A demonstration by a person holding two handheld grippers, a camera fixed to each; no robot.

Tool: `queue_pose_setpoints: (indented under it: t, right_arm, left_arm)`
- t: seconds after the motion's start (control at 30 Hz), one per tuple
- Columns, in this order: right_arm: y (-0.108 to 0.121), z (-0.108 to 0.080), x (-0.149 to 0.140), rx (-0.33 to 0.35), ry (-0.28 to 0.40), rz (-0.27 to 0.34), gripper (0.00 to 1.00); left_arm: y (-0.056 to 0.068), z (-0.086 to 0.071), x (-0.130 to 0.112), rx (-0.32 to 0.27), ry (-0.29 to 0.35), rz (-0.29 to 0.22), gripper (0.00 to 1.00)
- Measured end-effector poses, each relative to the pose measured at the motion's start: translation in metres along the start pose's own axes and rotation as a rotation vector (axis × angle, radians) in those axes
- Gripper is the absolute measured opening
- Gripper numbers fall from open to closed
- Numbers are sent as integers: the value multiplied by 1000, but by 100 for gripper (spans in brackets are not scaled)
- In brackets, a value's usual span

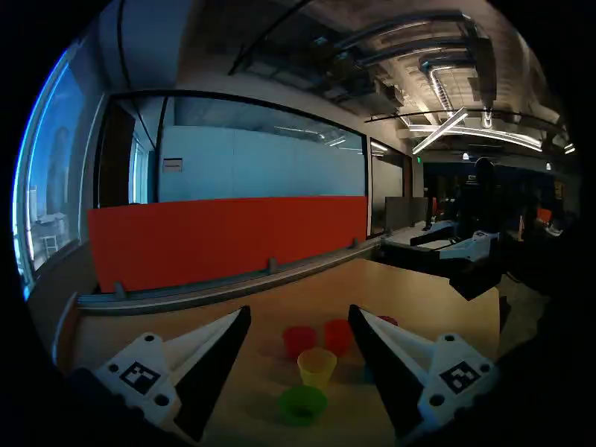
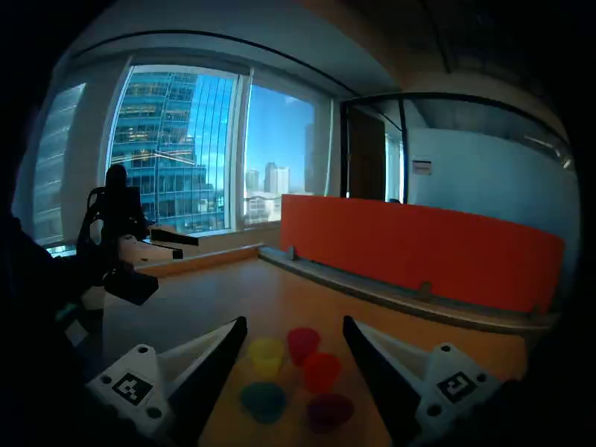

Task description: Pour water

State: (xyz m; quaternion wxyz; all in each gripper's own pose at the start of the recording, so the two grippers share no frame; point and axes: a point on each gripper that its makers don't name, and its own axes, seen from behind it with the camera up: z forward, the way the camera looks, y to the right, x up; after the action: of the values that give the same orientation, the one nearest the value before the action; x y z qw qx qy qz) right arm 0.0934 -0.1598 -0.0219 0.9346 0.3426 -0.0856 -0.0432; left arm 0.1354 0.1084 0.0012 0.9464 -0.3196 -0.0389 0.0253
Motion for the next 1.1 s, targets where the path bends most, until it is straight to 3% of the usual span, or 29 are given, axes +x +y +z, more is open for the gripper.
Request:
queue_pose_setpoints:
  t: [0.6,1.1]
  right_arm:
    - [-9,5,-69,65,-137,-45,100]
    - [-12,12,-107,103,-217,-52,100]
  left_arm:
    - [2,5,-51,-36,-77,6,97]
    - [9,7,-102,-71,-157,-4,97]
